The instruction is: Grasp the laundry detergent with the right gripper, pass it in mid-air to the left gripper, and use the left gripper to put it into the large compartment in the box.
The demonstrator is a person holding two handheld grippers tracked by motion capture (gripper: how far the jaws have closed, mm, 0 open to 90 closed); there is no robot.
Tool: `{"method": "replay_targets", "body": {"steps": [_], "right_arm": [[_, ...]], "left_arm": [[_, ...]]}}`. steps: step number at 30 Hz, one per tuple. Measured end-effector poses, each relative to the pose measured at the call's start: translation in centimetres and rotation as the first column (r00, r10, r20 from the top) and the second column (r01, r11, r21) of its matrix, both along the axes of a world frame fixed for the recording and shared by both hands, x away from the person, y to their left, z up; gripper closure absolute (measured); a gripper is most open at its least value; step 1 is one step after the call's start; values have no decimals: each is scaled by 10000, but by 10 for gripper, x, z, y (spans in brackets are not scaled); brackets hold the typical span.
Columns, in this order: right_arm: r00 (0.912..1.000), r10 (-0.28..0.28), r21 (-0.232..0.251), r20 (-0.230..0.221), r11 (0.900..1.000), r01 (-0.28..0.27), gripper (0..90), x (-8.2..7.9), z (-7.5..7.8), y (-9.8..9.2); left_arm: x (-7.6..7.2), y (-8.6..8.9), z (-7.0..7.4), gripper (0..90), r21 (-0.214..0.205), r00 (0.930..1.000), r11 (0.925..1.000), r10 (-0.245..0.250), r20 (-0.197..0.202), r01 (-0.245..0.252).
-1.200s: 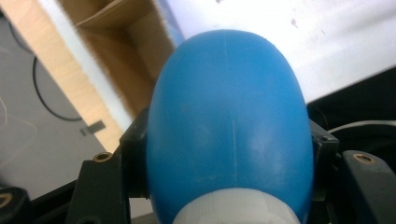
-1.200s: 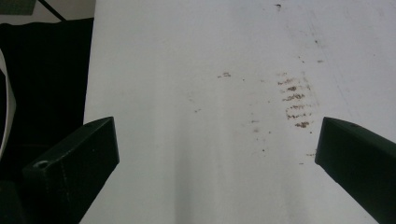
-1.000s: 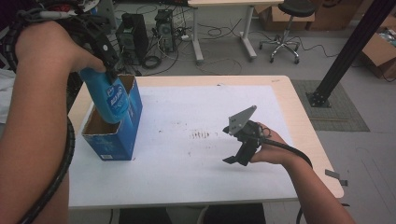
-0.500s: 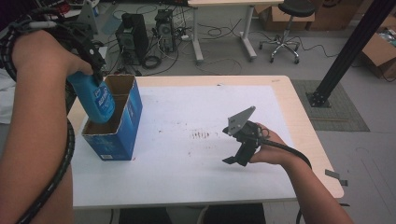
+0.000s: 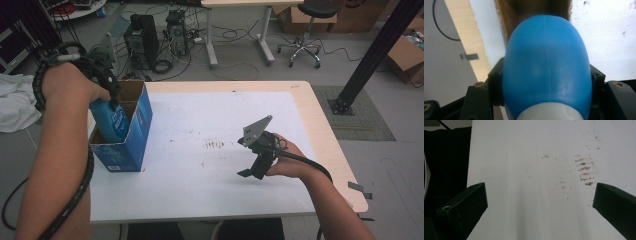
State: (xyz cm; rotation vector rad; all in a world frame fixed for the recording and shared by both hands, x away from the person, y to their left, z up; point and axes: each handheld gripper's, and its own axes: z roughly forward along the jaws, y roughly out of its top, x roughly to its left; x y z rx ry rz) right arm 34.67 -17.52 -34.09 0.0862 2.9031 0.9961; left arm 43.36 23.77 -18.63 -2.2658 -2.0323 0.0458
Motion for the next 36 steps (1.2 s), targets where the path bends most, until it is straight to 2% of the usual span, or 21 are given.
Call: {"method": "replay_targets", "body": {"steps": [1,2,3,6,8,9,14,15,18,19,21,27,28,36], "right_arm": [[10000,0,0,0,10000,0,0,0,0,0],[10000,9,3,-18,10000,-9,0,0,0,1],[10000,9,3,-18,10000,-9,0,0,0,1],[10000,73,-12,-15,10000,-73,0,-1,-1,3],[10000,71,-5,-17,10000,-71,0,-1,-1,4],[10000,79,-10,-32,10000,-79,0,-1,-1,4],[9999,117,-21,-31,9999,-117,0,-1,-2,5],[9999,117,-21,-31,9999,-117,0,-1,-2,5],[10000,78,-28,-25,10000,-78,0,-2,-2,4],[10000,44,32,18,10000,-44,0,-2,-1,4],[10000,4,181,30,9998,-4,0,-1,1,2],[10000,-41,173,33,9998,41,0,-1,3,-1],[10000,-64,194,16,9998,64,0,-1,2,-1],[9999,-77,158,-66,9998,78,0,-1,-3,0]], "left_arm": [[0,0,0,380,0,10000,10000,0,0,0],[1,0,-12,380,-43,9999,10000,68,-114,-68],[1,0,-12,380,-43,9999,10000,68,-114,-68],[4,2,-34,381,21,9998,10000,59,-196,-59],[4,3,-44,380,17,9998,9999,128,-143,-128],[4,3,-44,380,17,9998,9999,128,-143,-128],[7,2,-69,381,39,9994,10000,4,-340,-3],[7,2,-69,380,39,9994,10000,4,-340,-3],[8,2,-82,380,61,9990,10000,26,-437,-23],[8,2,-82,380,61,9990,10000,26,-437,-23],[9,3,-91,380,104,9990,9999,-9,-452,14],[10,6,-100,380,72,9988,10000,-10,-498,13],[10,7,-102,380,6,9994,10000,-4,-351,4],[9,9,-103,380,-72,9999,9999,-107,-118,106]]}}
